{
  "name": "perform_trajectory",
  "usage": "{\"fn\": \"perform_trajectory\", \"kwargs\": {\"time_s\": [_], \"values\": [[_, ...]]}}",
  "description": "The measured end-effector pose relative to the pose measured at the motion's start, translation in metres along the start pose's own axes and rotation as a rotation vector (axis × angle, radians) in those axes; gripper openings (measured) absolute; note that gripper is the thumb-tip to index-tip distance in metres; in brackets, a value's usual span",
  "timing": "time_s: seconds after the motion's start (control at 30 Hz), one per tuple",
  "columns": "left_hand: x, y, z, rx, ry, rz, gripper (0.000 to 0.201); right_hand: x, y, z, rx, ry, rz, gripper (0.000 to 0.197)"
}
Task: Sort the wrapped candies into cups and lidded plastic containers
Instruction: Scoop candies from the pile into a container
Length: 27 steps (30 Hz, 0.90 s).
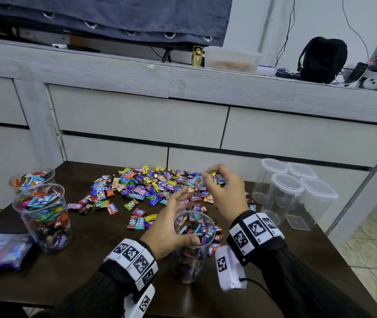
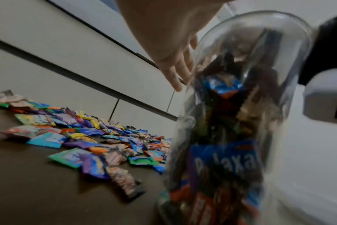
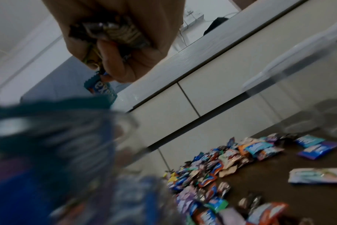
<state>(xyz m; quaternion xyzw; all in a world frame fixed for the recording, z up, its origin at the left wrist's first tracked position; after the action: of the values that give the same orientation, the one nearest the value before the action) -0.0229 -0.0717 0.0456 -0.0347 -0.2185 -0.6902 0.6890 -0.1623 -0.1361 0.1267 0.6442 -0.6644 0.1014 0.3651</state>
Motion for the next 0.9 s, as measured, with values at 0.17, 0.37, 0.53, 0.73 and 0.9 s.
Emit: {"fn": "perform_trajectory", "kwargs": {"time_s": [0.17, 0.37, 0.53, 0.73, 0.9], "values": [[-0.005, 0.001, -0.015, 0.255, 0.119, -0.047, 0.152, -0.022, -0.025, -0.008, 0.119, 0.046, -0.091, 0.009], [-0.007, 0.005, -0.023, 0.403, 0.282, -0.036, 0.111, -0.037, -0.030, 0.005, 0.076, 0.070, -0.171, 0.006], [-0.006, 0.003, -0.019, 0.305, 0.170, 0.001, 0.122, -0.039, -0.037, 0.000, -0.047, 0.156, -0.291, 0.004], [-0.004, 0.001, -0.009, 0.173, 0.134, 0.024, 0.124, -0.042, -0.038, -0.001, -0.192, 0.242, -0.326, 0.009], [-0.005, 0.001, -0.006, 0.185, 0.137, 0.022, 0.108, -0.044, -0.035, -0.001, -0.158, 0.260, -0.352, 0.006]]}}
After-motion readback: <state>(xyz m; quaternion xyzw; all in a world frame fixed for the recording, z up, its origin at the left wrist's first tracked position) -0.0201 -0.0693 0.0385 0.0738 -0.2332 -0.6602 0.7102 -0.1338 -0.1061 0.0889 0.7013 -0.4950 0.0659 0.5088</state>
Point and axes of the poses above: each hand's wrist, its own x-axis towards the middle knuckle, its own y-axis out of the back of the hand, z = x × y, the point moved 4 cm from there along x, towards the middle knuckle, and after that the axes turned 5 degrees about z, right-handed, at the moved point
